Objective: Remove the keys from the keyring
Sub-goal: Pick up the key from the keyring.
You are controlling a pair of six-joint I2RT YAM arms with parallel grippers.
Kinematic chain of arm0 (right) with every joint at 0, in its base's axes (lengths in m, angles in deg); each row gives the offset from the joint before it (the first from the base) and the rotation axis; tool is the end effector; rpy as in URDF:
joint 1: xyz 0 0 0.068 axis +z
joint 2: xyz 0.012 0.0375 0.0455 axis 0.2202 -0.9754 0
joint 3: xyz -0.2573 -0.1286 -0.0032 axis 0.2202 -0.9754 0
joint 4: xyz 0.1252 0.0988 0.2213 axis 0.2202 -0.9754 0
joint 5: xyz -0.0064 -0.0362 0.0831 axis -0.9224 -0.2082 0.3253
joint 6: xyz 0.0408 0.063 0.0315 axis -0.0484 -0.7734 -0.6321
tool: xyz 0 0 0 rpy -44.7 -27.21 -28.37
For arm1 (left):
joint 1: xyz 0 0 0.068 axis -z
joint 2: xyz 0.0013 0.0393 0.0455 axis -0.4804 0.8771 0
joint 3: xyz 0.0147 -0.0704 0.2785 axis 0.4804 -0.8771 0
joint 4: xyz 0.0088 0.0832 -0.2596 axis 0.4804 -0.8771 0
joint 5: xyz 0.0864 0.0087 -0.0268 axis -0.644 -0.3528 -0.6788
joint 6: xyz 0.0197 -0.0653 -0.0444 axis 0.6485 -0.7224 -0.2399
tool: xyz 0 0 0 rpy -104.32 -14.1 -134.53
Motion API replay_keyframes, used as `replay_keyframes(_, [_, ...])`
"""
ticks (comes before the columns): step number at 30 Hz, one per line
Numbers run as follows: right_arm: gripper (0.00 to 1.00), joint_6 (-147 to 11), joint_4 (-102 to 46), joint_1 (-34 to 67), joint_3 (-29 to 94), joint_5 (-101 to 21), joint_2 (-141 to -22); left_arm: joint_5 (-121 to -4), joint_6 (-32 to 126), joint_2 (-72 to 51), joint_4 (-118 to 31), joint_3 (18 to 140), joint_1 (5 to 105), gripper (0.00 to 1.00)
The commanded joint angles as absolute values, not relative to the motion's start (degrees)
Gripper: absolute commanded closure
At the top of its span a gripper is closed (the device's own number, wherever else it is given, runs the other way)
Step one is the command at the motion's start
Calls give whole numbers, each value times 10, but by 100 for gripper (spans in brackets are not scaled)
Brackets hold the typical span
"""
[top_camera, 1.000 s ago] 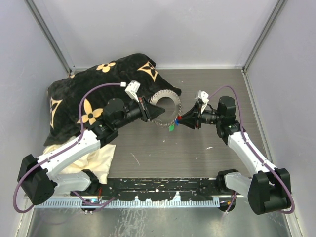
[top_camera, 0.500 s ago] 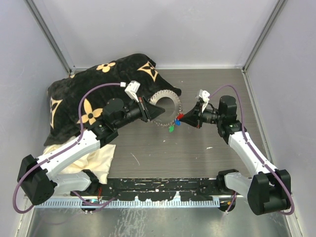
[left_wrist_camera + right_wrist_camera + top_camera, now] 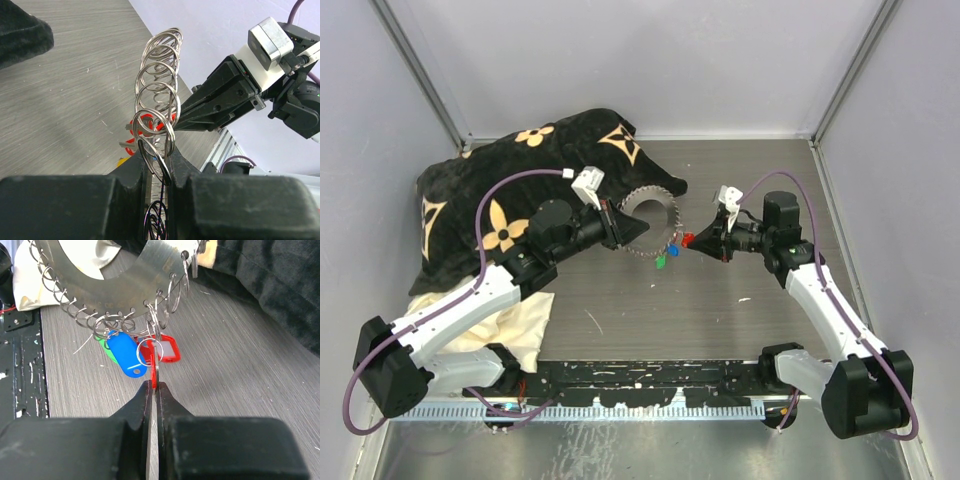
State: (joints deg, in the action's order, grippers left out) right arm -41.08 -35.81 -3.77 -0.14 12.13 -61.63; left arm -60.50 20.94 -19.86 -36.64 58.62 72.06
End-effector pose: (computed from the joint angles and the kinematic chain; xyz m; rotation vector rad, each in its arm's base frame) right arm 0.2325 0.0987 0.2868 -1.0638 1.5695 0.9242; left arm 0.2183 -0.2238 0.3497 0.2352 1.8005 -1.1978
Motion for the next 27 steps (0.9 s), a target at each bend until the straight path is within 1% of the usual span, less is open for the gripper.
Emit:
replay_keyframes(1, [99,-347,-402,-31,37,91,-599,-615,228,-224,-332,620,718,100])
replay_keyframes(4, [99,-327,-427,-31,50,66,-596,-619,238,-225,-338,617,718,100])
replay_keyframes(10, [99,-314,-452,-30,64,56,-594,-623,259,-221,-340,611,718,100])
replay_keyframes(16, [99,-285,-491,-27,79,69,-593,-625,279,-216,-322,597,718,100])
replay_keyframes(23, [99,-230,-545,-3,94,74,-601,-624,295,-203,-308,588,718,100])
replay_keyframes(27, [99,-216,-560,16,100,41,-613,-630,306,-203,-279,567,718,100])
